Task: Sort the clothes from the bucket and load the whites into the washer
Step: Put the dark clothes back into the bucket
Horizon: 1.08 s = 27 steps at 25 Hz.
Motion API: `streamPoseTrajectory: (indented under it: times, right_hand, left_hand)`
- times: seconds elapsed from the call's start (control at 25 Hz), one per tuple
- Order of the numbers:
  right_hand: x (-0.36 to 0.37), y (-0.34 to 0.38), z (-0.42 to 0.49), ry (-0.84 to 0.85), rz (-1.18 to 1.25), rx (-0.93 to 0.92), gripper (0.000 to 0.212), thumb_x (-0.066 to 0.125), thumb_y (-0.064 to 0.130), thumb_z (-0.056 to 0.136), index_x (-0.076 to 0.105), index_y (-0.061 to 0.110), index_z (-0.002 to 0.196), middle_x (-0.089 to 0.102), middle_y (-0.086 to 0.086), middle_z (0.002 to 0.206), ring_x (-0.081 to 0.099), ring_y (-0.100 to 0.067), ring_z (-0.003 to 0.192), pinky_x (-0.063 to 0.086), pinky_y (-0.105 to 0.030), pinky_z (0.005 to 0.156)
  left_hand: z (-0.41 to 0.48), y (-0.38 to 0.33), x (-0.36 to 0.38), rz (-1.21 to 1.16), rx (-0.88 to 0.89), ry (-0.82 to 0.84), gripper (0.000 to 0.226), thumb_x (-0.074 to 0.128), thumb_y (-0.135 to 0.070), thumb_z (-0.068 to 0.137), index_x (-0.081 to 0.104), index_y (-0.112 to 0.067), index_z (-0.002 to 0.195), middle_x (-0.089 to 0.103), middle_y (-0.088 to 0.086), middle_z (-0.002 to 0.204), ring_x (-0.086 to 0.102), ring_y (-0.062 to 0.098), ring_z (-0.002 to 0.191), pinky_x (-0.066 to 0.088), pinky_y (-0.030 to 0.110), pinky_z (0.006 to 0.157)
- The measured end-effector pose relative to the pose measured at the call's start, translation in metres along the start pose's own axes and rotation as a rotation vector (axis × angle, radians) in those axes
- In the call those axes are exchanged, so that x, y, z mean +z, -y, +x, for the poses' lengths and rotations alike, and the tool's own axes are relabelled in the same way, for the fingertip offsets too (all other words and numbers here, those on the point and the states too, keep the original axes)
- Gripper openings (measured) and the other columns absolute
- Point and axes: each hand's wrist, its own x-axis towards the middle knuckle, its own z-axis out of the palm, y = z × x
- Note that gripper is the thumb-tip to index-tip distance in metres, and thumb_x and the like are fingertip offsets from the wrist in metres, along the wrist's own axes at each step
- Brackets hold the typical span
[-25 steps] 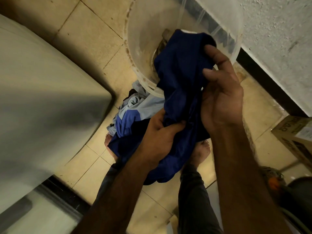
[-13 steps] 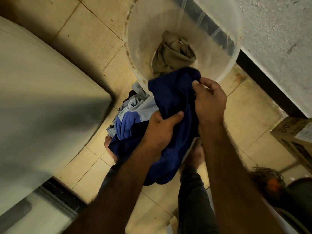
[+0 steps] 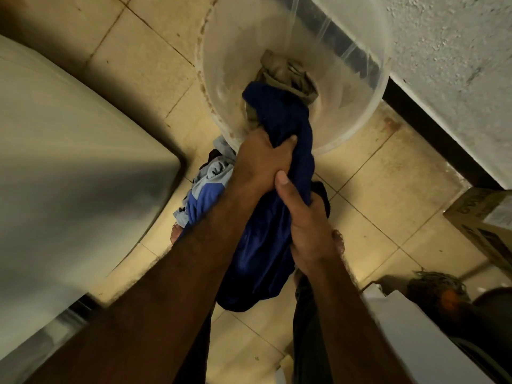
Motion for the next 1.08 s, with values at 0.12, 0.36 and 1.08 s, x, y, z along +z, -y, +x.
streamPoseTrajectory:
  times: [0.12, 0.36, 1.08]
  right_hand:
    - [0.007, 0.018, -0.002, -0.062, 0.005, -0.050, 0.029, 0.070, 0.025, 0.095, 0.073, 0.009, 0.118, 0.077, -0.013, 0.112, 0.075, -0.029, 0.103, 0.062, -0.038, 0.086]
    - [0.026, 0.061, 0.053, -0.234, -0.117, 0.101, 0.057, 0.075, 0.040, 0.089, 0.062, 0.007, 0.132, 0.074, -0.012, 0.118, 0.075, -0.028, 0.098, 0.063, -0.036, 0.077]
    - [0.001, 0.023, 0.003, -0.070, -0.006, -0.023, 0.035, 0.075, 0.019, 0.092, 0.069, 0.011, 0.125, 0.076, -0.008, 0.118, 0.073, -0.025, 0.108, 0.059, -0.042, 0.095]
  left_hand:
    - [-0.008, 0.009, -0.015, -0.328, -0.138, 0.251, 0.051, 0.058, -0.055, 0.094, 0.064, -0.018, 0.129, 0.074, 0.002, 0.117, 0.071, 0.020, 0.109, 0.059, 0.032, 0.092]
    - [-0.079, 0.066, -0.026, -0.651, -0.096, 0.543, 0.030, 0.050, -0.045, 0.100, 0.069, -0.038, 0.122, 0.070, -0.004, 0.129, 0.065, 0.014, 0.122, 0.053, 0.023, 0.096]
    - [-0.007, 0.007, -0.025, -0.367, -0.130, 0.453, 0.049, 0.058, -0.065, 0.089, 0.072, -0.029, 0.118, 0.076, -0.001, 0.117, 0.071, 0.015, 0.109, 0.058, 0.033, 0.093]
